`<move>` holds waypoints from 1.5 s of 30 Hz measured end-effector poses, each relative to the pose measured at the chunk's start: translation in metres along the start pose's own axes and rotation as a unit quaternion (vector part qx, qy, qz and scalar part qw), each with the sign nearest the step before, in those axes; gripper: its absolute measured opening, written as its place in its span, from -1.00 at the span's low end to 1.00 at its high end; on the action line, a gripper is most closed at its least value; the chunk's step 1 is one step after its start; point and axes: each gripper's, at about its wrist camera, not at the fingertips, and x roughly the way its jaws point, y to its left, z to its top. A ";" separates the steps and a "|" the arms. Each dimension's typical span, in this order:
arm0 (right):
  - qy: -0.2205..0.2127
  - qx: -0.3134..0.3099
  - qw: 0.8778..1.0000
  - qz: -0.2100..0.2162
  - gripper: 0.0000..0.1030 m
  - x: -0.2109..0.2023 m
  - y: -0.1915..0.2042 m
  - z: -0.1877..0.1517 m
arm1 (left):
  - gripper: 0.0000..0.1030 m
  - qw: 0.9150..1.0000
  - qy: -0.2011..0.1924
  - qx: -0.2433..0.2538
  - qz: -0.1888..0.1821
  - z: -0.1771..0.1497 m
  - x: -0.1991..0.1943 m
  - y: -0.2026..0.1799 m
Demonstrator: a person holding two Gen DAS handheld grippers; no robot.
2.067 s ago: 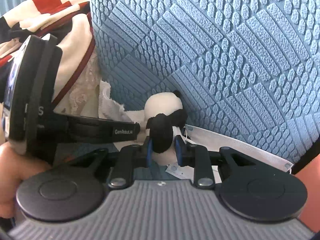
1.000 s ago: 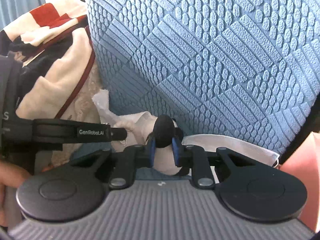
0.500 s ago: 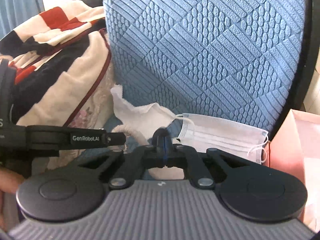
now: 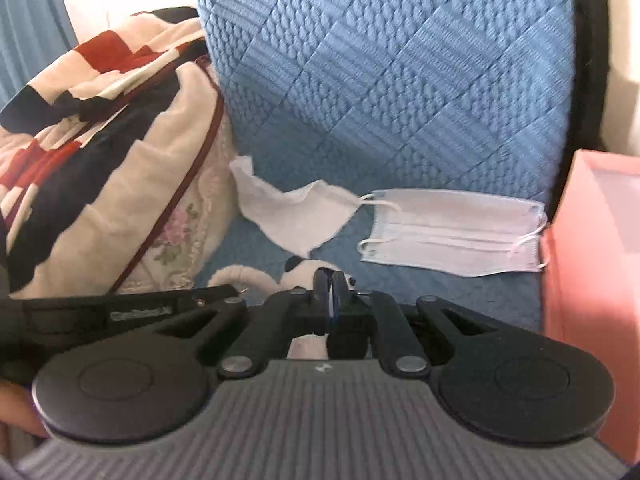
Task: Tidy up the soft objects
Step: 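Close the left tool on the panda's fuzzy loop tail while the right tool grasps the panda body, then lift the panda plush with both tools and carry it into the pink box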
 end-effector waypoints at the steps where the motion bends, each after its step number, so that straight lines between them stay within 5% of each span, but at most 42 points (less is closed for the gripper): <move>1: 0.005 -0.004 1.000 -0.002 -0.87 0.005 0.003 0.000 | -0.62 1.000 0.002 -0.007 0.001 0.000 0.003 0.002; 6: 0.031 -0.016 0.999 -0.002 -0.76 0.029 0.013 -0.002 | -0.62 0.999 0.006 -0.033 0.008 0.003 0.007 0.013; 8: 0.035 -0.018 0.999 -0.004 -0.15 0.037 0.015 -0.003 | -0.62 0.999 0.008 -0.041 0.008 0.004 0.007 0.015; 10: 0.037 -0.019 0.999 -0.013 0.21 0.044 0.015 -0.006 | -0.62 0.999 0.008 -0.043 0.009 0.005 0.007 0.015; 16: 0.067 0.046 0.996 0.034 0.22 0.059 -0.001 -0.008 | -0.62 0.998 0.010 -0.054 0.018 0.009 0.008 0.017; 20: 0.110 0.034 0.992 0.049 0.20 0.067 0.006 -0.014 | -0.62 0.998 0.012 -0.064 0.023 0.011 0.010 0.020; 25: 0.103 0.023 0.994 0.039 -0.06 0.068 0.014 -0.024 | -0.62 0.997 0.010 -0.072 0.024 0.012 0.008 0.021; 45: 0.072 -0.052 0.994 -0.063 -0.08 -0.014 0.011 -0.034 | -0.62 0.999 0.004 -0.037 0.005 -0.002 -0.019 0.005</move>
